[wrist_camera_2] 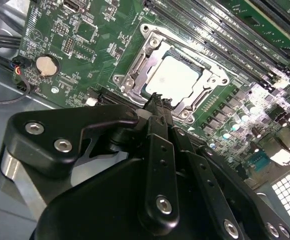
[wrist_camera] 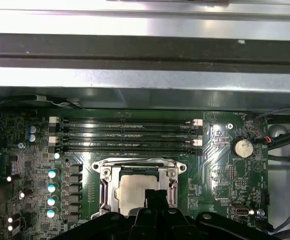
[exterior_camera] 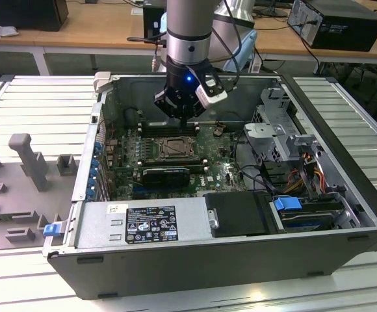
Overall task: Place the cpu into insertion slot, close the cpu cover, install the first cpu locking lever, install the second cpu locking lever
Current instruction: 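Install the second cpu locking lever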
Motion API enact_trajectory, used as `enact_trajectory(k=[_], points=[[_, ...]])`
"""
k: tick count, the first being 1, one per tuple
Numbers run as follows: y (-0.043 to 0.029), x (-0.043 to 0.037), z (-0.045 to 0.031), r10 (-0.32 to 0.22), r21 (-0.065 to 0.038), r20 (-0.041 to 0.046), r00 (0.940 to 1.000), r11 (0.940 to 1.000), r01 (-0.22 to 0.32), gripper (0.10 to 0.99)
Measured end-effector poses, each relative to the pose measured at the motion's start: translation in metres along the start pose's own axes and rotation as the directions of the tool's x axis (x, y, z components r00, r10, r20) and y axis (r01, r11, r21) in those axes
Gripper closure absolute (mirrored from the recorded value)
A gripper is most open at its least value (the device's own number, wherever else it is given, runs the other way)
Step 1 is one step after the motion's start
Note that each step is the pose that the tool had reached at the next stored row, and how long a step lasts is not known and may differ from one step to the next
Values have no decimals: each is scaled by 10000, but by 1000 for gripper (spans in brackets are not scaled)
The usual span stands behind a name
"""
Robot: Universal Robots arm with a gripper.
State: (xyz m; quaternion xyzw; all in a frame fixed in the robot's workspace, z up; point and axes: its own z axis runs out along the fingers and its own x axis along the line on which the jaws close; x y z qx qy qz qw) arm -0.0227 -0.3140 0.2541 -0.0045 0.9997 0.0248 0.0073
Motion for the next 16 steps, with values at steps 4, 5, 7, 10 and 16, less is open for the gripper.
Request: enact_trajectory(k=[4, 5, 7, 10, 16], points=[[-58, 0, -1, 1, 2, -2, 10000, 10000, -1, 980], [-86, 0, 0, 4, 1, -6, 10000, 10000, -4, 980], [-125, 0, 2, 5, 1, -6, 10000, 10000, -5, 980], [-174, 1, 2, 6, 2, -7, 10000, 10000, -6, 980], [-275, 1, 2, 5, -3, -6, 10000, 10000, -5, 980]])
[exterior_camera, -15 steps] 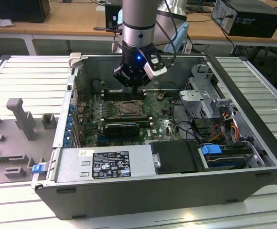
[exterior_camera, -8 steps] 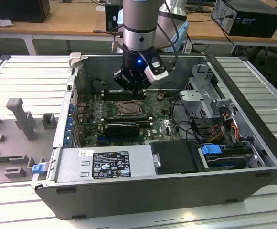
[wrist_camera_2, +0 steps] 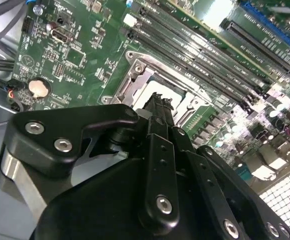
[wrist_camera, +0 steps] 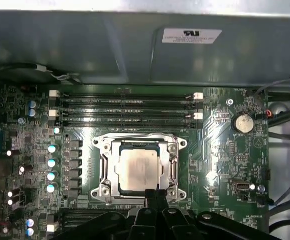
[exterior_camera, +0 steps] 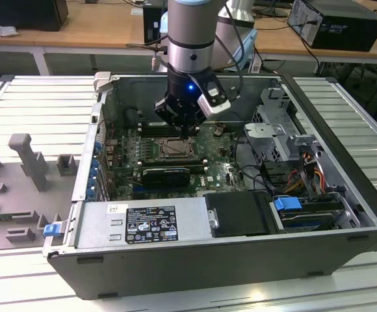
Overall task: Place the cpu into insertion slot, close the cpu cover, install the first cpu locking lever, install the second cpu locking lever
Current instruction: 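Install the second cpu locking lever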
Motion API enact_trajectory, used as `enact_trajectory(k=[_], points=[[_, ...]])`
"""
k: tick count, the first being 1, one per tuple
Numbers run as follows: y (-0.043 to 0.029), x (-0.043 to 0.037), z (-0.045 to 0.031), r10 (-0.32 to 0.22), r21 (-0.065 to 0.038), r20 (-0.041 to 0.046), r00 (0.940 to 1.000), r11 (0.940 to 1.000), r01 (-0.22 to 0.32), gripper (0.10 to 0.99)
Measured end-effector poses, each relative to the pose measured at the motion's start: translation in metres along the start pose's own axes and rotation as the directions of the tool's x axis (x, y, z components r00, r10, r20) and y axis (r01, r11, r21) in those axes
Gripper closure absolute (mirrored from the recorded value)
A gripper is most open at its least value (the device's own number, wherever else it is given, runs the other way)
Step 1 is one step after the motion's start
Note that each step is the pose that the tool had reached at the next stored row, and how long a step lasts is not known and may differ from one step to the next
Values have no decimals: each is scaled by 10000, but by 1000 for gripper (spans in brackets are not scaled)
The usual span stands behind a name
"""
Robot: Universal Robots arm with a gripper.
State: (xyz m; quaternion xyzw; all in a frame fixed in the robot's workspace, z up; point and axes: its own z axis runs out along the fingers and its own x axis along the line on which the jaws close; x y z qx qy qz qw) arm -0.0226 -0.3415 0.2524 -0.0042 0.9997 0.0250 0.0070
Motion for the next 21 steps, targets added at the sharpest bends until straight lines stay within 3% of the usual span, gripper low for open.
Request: enact_trajectory(k=[2, 5, 6, 7, 9, 13, 14, 16, 17, 20, 21], points=[[-44, 1, 16, 1, -3, -3, 10000, 10000, -1, 980], [-65, 2, 104, -35, -10, -17, 10000, 10000, 35, 980], [-76, 2, 116, -56, -60, -19, 10000, 10000, 56, 980], [-139, 3, 122, -64, -170, -16, 10000, 9998, 64, 980], [-221, 4, 119, -83, -170, -18, 10000, 9998, 83, 980], [-291, 43, 126, -88, -180, -17, 10000, 9998, 88, 980], [-308, 118, 129, -87, -222, -17, 10000, 9997, 86, 980], [-324, 181, 130, -88, -280, -16, 10000, 9996, 87, 980], [-335, 231, 131, -87, -360, -15, 10000, 9993, 86, 980], [-348, 276, 154, -85, -585, -9, 10000, 9983, 84, 980], [-351, 279, 188, -85, -598, -11, 10000, 9982, 84, 980]])
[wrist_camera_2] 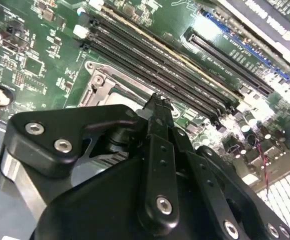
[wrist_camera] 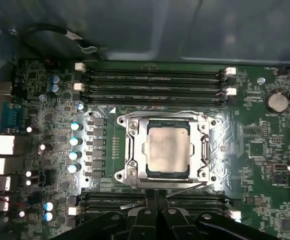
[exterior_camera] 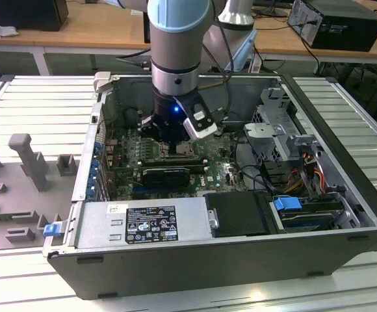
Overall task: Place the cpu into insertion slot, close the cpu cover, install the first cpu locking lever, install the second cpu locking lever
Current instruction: 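Install the second cpu locking lever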
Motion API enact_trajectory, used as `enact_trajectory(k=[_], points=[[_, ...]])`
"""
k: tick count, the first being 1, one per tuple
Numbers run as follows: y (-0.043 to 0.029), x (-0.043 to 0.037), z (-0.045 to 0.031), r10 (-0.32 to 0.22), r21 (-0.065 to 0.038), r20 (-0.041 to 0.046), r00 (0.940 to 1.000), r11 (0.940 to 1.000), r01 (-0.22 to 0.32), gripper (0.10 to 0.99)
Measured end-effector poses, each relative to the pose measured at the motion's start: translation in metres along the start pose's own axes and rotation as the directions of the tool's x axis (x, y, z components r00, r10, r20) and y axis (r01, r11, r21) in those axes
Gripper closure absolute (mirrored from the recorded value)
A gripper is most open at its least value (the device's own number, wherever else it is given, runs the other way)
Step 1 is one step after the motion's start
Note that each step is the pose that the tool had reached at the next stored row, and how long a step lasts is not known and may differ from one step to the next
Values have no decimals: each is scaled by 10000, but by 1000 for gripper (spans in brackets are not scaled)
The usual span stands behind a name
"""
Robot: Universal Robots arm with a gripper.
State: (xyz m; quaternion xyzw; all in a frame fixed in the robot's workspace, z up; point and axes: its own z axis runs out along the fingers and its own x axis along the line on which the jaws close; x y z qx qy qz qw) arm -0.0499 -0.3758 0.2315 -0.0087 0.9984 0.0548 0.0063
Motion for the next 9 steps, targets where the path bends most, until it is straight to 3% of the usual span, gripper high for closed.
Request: enact_trajectory(k=[2, 6, 9], points=[[-10, 12, 72, -3, -33, 0, 10000, 10000, 3, 980], [-33, 45, 145, -78, -136, -8, 10000, 9999, 78, 980], [-68, 69, 149, -185, -263, -14, 9998, 9995, 184, 980]])
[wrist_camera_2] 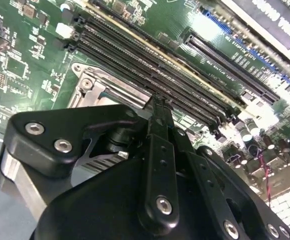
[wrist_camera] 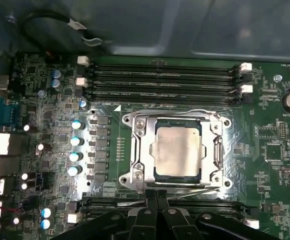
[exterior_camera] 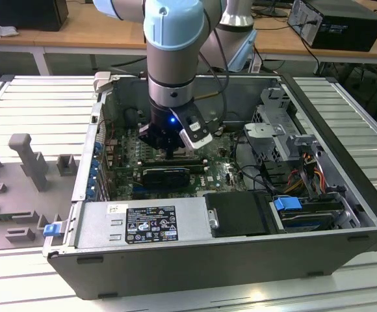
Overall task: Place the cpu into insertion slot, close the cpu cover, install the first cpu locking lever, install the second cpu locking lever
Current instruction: 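Install the second cpu locking lever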
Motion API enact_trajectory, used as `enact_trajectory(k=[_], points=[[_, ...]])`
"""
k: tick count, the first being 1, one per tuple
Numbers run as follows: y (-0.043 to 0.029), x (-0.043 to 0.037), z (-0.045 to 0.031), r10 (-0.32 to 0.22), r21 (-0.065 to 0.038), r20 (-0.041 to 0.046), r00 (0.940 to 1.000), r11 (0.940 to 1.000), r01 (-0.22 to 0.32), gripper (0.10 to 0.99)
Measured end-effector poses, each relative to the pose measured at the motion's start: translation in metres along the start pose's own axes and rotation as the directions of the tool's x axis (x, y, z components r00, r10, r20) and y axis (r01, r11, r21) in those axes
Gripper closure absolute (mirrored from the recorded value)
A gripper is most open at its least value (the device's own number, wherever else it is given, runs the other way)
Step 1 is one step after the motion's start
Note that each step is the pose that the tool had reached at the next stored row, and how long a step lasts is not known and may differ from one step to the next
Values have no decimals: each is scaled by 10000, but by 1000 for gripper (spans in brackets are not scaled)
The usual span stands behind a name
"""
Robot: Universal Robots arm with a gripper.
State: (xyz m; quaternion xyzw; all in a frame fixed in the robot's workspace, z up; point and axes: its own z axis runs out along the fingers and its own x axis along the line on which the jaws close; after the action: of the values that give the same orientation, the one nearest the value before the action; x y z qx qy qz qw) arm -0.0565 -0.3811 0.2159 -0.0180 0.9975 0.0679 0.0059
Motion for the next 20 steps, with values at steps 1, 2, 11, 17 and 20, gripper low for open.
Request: enact_trajectory(k=[1, 2, 11, 17, 20], points=[[-4, 3, 0, -78, -13, -10, 10000, 10000, 78, 980], [-8, 6, 0, -202, -27, -25, 9998, 9998, 202, 980], [-121, 163, -7, -303, -766, 49, 9995, 9966, 306, 980], [-236, 211, 12, -294, -1460, 114, 9995, 9888, 307, 980], [-272, 215, 64, -291, -1588, 130, 9995, 9868, 308, 980]])
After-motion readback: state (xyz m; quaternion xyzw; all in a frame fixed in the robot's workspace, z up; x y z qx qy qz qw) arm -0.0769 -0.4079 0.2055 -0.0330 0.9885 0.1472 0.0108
